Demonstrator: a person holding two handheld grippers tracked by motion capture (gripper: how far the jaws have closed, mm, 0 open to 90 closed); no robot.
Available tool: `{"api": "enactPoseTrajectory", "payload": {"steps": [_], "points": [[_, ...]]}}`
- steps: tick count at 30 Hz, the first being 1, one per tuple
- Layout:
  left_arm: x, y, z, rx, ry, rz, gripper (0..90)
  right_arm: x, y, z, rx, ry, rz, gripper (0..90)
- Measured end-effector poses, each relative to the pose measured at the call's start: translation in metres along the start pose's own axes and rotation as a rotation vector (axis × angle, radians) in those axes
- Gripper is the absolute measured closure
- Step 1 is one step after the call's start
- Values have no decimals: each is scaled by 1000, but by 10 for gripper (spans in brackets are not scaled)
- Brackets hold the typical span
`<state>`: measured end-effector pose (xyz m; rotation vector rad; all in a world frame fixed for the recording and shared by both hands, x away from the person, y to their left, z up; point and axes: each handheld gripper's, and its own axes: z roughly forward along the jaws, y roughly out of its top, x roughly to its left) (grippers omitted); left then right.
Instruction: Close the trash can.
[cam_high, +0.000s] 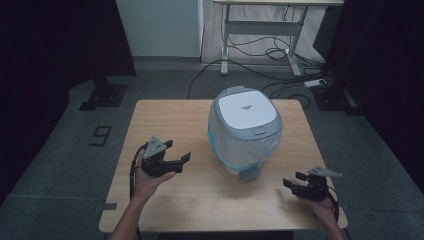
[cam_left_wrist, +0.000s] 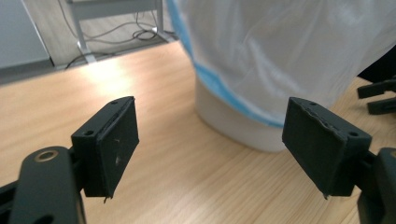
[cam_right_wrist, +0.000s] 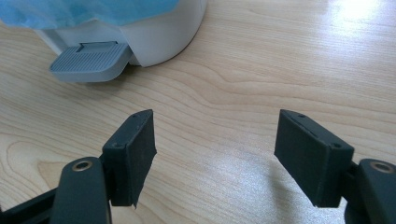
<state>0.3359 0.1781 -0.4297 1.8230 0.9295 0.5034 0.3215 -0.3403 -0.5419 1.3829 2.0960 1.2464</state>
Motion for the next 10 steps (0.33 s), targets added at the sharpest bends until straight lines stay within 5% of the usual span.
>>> {"api": "enactPoseTrajectory", "payload": {"steps": [10], "points": [[7,-11,7,22,18,-15,186,-1,0,1,3,-3,1,281]]}}
